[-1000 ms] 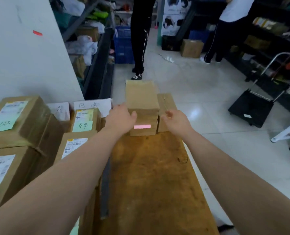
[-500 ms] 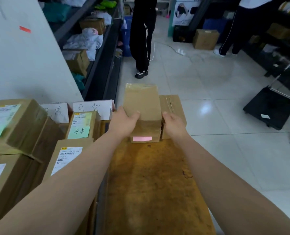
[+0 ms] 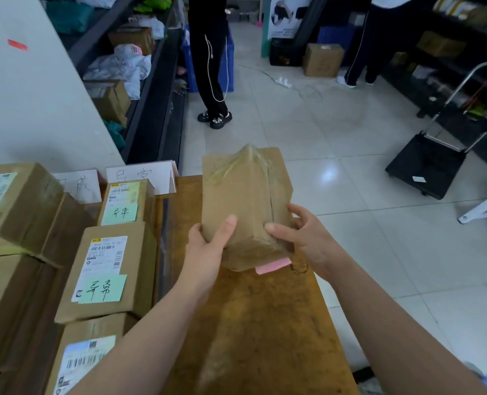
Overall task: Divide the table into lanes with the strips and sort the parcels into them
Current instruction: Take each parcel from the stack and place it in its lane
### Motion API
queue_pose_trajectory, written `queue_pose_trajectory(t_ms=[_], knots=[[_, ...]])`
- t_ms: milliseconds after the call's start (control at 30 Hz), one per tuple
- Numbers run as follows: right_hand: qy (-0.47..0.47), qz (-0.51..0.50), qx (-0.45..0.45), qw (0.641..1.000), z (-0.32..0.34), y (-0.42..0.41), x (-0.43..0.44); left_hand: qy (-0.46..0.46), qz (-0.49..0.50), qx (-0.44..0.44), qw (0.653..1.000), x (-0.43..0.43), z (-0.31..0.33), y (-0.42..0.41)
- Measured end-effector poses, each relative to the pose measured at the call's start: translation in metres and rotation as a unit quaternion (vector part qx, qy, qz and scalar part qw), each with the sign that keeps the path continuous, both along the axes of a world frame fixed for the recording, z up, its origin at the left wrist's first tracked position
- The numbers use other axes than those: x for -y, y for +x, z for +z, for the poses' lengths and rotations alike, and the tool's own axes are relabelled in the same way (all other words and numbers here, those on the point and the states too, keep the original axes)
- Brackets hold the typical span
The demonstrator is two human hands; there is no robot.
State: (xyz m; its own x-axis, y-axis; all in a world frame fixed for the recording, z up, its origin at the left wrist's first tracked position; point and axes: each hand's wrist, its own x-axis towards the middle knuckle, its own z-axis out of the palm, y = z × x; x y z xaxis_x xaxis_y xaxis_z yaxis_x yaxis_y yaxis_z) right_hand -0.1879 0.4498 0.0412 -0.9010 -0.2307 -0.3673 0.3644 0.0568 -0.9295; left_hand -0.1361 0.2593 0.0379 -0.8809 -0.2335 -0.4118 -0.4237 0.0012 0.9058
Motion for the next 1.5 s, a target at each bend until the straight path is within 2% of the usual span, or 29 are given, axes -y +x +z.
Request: queue_pose_trajectory(t_ms=[133,400,533,633,767,900,967,1133,1233,1500], knots=[[0.025,0.009,-0.011,1.0,0.004,0.022,-0.014,0.064,-0.06,0.028,0.996,-0.02,-0.002,0.02],[0.093,0.037,-0.01,0.995,-0.009,0.054,-0.029,0.177,-0.086,0.114,0.974,-0.038,-0.033,0.044],[0.084,0.03,0.025,0.996,-0.022,0.066,-0.038,0.281,-0.044,0.157,0.946,-0.032,-0.06,0.056],[0.17,0.046,-0.015,0.984,-0.044,0.073,-0.039,0.317,-0.003,0.177,0.932,-0.032,-0.077,0.064],[0.179,0.035,-0.01,0.983,-0.067,0.078,-0.034,0.244,0.019,0.167,0.955,-0.027,-0.088,0.066],[0.213,0.024,0.02,0.977,-0.083,0.075,-0.028,0.064,0.004,0.124,0.99,-0.013,-0.084,0.062],[0.225,0.02,0.056,0.973,-0.092,0.075,-0.026,0.02,-0.018,0.097,0.995,-0.01,-0.082,0.062],[0.17,0.023,0.101,0.98,-0.1,0.081,-0.026,0.062,-0.04,0.081,0.994,-0.015,-0.073,0.064],[0.153,0.005,0.099,0.983,-0.097,0.082,-0.025,0.042,-0.059,0.064,0.995,-0.017,-0.068,0.066],[0.137,-0.031,-0.01,0.99,-0.053,0.067,-0.018,0.064,0.009,0.003,0.998,-0.011,-0.05,0.059]])
